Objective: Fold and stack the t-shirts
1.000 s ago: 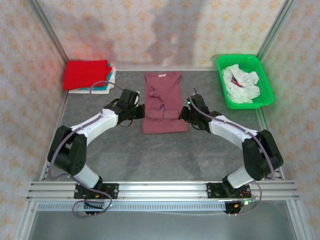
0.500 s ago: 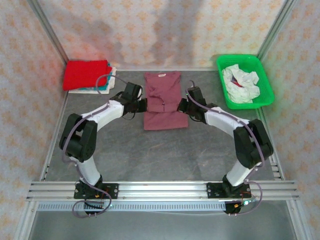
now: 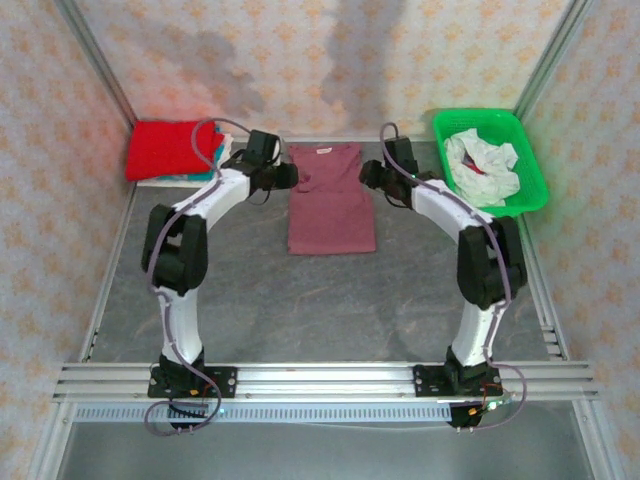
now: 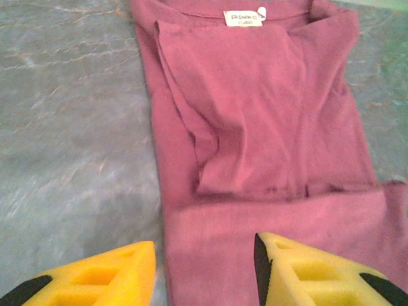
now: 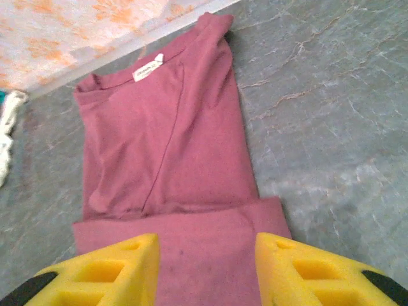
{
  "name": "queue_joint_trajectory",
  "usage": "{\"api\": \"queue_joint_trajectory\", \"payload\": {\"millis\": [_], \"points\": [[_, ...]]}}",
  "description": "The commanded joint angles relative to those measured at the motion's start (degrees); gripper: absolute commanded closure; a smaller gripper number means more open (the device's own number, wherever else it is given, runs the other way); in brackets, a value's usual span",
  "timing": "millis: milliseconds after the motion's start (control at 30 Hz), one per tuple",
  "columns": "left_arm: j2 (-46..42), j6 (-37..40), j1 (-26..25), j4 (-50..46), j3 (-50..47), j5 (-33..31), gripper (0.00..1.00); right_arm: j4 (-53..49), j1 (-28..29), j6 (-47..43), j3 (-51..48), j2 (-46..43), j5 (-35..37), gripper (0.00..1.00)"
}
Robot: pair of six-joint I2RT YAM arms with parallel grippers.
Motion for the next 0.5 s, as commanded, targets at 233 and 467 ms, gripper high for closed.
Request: {"api": "queue_joint_trajectory", "payload": {"millis": [233, 467], "points": [[-12.94, -3.84, -7.43, 11.82, -24.08, 2.92, 0.72, 8.38, 6.79, 3.20, -20.74, -9.34, -9.07, 0.77], [-6.57, -8.11, -8.48, 19.68, -29.43, 5.45, 0.81, 10.94, 7.23, 5.27, -21.19, -2.17, -10.21, 0.82]]}}
